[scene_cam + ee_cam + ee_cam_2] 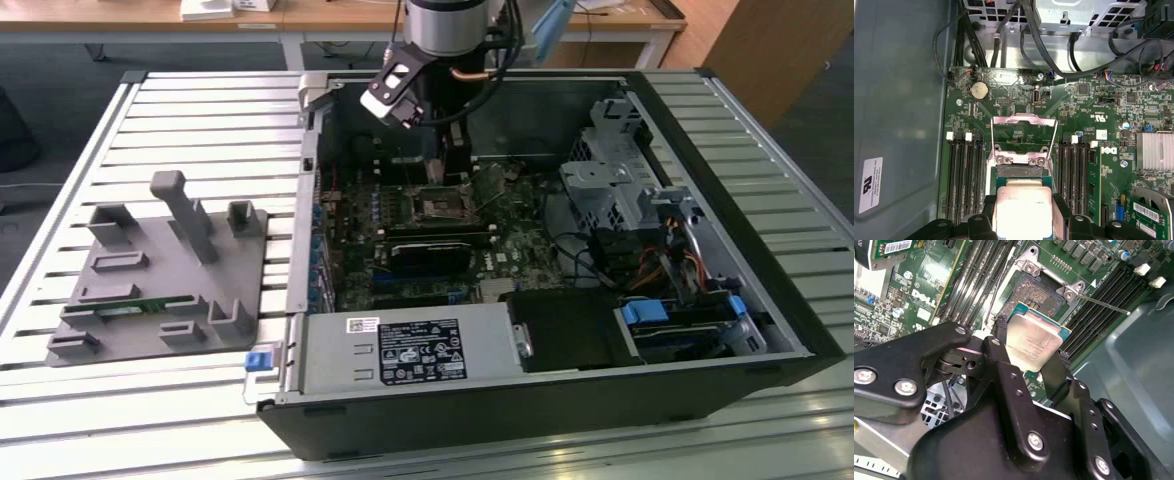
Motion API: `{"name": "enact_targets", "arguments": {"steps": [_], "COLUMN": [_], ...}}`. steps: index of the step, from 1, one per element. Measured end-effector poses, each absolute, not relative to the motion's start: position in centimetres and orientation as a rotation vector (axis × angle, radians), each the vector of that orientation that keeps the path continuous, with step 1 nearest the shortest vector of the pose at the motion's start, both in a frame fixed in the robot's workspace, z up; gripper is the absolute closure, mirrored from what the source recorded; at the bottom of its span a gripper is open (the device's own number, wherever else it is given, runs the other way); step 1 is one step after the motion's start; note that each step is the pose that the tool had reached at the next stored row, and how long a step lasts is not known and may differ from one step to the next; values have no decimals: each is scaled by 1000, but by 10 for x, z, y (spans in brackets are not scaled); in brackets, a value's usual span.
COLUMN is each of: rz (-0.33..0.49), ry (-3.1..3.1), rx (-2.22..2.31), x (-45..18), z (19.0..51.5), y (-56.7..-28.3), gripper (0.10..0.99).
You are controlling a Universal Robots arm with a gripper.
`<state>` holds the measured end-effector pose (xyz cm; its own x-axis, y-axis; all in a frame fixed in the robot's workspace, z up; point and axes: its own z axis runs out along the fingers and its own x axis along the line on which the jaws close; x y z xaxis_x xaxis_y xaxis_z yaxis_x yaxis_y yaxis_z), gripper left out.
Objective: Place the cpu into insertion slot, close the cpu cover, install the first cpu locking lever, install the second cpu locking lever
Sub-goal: 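Place the cpu into insertion slot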
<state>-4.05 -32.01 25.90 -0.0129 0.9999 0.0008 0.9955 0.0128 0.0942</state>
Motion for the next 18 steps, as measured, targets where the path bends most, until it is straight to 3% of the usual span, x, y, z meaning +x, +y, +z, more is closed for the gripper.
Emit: {"name": "enact_targets", "arguments": {"steps": [18], "rz": [104], "ry": [2188], "rx": [2160], "x": [-41], "z": [254], "y": [-320], "gripper": [561]}}
